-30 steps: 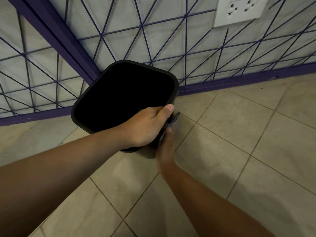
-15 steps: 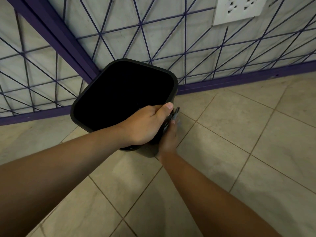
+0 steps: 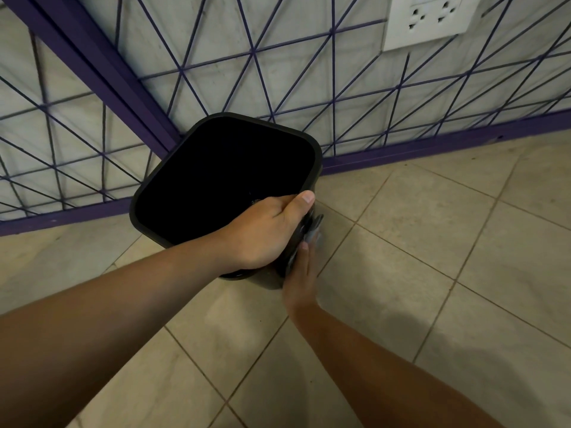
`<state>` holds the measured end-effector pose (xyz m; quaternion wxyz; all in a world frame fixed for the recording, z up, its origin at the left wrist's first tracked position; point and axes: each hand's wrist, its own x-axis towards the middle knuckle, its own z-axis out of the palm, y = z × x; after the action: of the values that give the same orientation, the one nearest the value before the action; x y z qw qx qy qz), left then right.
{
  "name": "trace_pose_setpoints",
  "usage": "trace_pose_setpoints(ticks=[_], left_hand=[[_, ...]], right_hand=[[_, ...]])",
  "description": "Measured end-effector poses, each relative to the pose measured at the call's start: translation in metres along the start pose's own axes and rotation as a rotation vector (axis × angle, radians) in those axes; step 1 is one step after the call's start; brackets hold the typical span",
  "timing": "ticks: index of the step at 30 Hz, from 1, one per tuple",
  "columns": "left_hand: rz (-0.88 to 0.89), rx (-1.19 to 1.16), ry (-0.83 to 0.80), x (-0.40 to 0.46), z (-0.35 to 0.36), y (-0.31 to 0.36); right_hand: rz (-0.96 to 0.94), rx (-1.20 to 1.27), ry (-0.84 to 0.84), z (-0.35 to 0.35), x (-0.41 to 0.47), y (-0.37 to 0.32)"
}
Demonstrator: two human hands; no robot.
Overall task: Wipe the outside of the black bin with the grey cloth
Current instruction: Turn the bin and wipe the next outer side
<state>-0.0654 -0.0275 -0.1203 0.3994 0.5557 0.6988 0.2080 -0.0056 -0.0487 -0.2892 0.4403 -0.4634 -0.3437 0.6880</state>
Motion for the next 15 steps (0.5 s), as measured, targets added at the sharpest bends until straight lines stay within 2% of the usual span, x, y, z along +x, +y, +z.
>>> trace_pose_setpoints(ticks=[3, 8, 9, 12, 15], left_hand=[[0.002, -0.006, -0.010, 0.001, -0.001, -0.001], [0.028, -0.019, -0.003, 0.000, 0.000, -0.001], [0.033, 0.001, 0.003, 0.000, 0.000, -0.001], [0.016, -0.014, -0.012, 0.000, 0.000, -0.001], [0.020, -0.060, -0.012, 0.001, 0.001, 0.000]], right_hand=[[0.091, 0.040, 0.066, 0.000, 0.022, 0.000], [-0.049, 0.013, 0.015, 0.004, 0.001, 0.000], [-0.028, 0.004, -0.014, 0.003, -0.001, 0.003], [0.117, 0.078, 0.049, -0.003, 0.029, 0.026], [0.149, 0.101, 0.073, 0.008, 0.026, -0.010]])
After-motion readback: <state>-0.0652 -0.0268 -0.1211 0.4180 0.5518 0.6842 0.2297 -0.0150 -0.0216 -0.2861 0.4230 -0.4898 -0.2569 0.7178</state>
